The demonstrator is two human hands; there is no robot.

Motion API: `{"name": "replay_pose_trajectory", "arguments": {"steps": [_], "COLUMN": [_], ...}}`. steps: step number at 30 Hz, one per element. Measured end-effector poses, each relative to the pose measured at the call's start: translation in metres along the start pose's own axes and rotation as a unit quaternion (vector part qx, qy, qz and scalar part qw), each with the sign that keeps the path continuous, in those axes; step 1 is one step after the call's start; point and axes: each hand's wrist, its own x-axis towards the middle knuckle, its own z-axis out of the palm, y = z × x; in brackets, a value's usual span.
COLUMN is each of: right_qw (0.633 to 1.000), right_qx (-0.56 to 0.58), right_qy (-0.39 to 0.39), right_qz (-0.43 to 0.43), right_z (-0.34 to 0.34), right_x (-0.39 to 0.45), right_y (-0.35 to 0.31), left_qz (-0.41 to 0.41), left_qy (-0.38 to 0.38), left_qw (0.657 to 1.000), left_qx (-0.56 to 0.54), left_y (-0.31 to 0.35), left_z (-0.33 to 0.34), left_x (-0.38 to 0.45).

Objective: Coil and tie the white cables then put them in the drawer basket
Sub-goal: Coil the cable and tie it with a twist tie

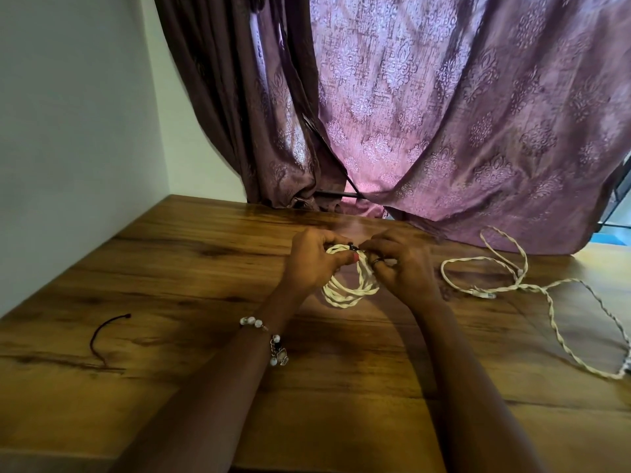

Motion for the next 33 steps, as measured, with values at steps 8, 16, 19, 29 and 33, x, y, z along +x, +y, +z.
{"name": "replay_pose_trajectory", "arguments": {"steps": [8, 16, 19, 29, 33], "right_qw": [0.998, 0.995, 0.990, 0.967, 0.976], "right_qx": [0.049, 0.077, 0.116, 0.196, 0.163], "right_qy": [-0.024, -0.042, -0.040, -0.052, -0.064], "right_qz": [0.012, 0.041, 0.066, 0.152, 0.128], "right_z": [-0.001, 0.000, 0.000, -0.007, -0.007], "right_x": [0.001, -0.002, -0.001, 0.000, 0.000], "right_y": [0.006, 0.011, 0.012, 0.001, 0.000], "left_qz": [0.021, 0.049, 0.042, 0.067, 0.080], "left_qy": [-0.012, -0.043, -0.047, -0.067, -0.078], "left_qw": [0.999, 0.996, 0.997, 0.993, 0.990], "left_qx": [0.027, 0.053, 0.047, 0.067, 0.082], "left_y": [0.000, -0.003, -0.003, 0.004, 0.005], "left_z": [-0.002, -0.005, -0.006, -0.009, -0.010], "left_x": [-0.003, -0.003, -0.003, -0.006, -0.006]}}
